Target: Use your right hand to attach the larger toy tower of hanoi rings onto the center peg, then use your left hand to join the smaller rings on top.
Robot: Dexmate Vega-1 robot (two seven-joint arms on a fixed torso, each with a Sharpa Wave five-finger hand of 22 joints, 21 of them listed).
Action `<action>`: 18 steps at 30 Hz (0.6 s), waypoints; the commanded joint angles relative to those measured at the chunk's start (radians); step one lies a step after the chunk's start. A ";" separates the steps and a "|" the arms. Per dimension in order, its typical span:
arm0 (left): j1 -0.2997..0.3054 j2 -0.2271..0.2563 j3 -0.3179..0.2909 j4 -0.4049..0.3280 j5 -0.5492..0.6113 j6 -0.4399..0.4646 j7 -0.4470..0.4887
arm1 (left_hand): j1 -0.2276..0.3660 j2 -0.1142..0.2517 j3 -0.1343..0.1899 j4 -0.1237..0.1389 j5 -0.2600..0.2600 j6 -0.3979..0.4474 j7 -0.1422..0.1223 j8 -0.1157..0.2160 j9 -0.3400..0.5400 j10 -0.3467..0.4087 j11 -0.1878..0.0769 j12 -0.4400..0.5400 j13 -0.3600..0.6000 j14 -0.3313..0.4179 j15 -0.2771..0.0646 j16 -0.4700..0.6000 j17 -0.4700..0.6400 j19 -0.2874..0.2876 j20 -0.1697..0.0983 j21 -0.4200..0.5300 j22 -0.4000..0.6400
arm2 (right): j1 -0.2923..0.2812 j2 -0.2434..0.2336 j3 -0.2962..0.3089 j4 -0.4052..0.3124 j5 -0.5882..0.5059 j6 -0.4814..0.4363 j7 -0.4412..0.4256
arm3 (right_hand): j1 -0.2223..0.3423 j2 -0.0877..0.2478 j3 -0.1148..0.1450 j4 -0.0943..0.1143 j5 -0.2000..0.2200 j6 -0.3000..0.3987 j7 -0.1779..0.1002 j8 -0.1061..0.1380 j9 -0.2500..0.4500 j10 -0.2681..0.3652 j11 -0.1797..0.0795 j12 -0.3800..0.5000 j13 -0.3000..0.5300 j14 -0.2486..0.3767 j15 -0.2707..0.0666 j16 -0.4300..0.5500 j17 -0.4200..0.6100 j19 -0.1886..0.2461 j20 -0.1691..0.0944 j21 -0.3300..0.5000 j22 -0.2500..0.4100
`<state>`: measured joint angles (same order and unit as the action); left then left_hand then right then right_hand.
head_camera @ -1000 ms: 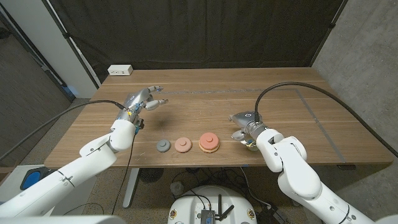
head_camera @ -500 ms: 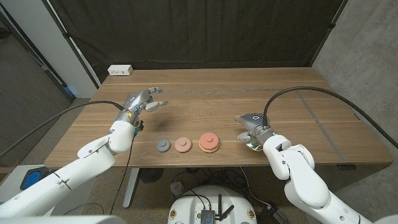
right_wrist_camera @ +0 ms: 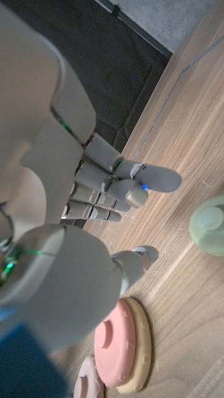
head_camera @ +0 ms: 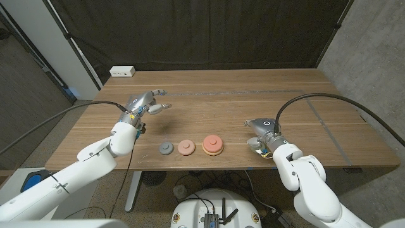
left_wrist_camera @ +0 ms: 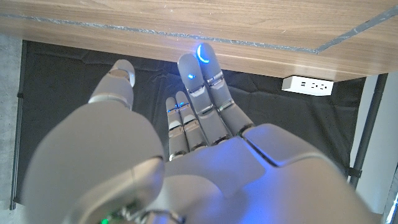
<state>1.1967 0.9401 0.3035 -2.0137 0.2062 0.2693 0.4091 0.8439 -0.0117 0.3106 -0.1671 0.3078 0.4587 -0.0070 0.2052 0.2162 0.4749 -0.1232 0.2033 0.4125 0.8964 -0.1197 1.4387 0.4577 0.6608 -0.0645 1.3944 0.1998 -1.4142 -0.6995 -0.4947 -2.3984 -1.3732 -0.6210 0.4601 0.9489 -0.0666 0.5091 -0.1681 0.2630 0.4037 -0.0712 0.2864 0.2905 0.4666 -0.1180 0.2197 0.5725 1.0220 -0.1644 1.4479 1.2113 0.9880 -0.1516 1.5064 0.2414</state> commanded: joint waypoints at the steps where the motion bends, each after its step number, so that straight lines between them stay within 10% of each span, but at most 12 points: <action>1: -0.001 0.076 -0.005 -0.066 0.024 0.077 -0.081 | 0.014 -0.006 0.008 -0.006 0.005 -0.002 0.001 -0.002 0.005 -0.006 -0.006 -0.003 0.001 -0.009 -0.099 0.004 -0.001 -0.007 -0.127 0.006 0.001 | -0.011 0.008 -0.009 0.001 -0.010 -0.025 -0.029 | 0.000 0.012 0.004 0.003 0.005 -0.003 0.000 0.008 0.006 0.006 0.000 0.006 0.003 -0.003 -0.053 -0.005 -0.002 -0.002 -0.067 0.004 0.000; 18: -0.062 0.224 0.011 -0.111 0.062 0.075 -0.269 | 0.029 -0.010 0.012 -0.001 0.008 -0.015 0.006 -0.004 0.004 -0.015 0.008 -0.004 -0.004 -0.015 -0.099 0.000 -0.012 -0.014 -0.128 0.014 0.001 | -0.002 0.027 -0.029 0.017 -0.018 -0.037 -0.040 | -0.003 0.015 0.004 0.006 0.005 -0.006 0.000 0.010 0.012 0.010 -0.002 0.005 0.008 -0.002 -0.053 -0.011 -0.002 -0.004 -0.067 0.007 -0.003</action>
<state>1.1716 1.0824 0.3035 -2.0977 0.2479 0.3448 0.2487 0.8664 -0.0208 0.3161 -0.1726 0.3078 0.4493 -0.0051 0.1992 0.2161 0.4599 -0.1275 0.1994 0.4078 0.8840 -0.1178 1.4386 0.4447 0.6520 -0.0628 1.4022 0.2000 -1.4210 -0.6854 -0.5098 -2.3926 -1.3828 -0.6471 0.4304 0.9397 -0.0575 0.5090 -0.1682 0.2630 0.4037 -0.0712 0.2923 0.2999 0.4665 -0.1180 0.2197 0.5777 1.0220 -0.1644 1.4383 1.2080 0.9881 -0.1516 1.5064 0.2368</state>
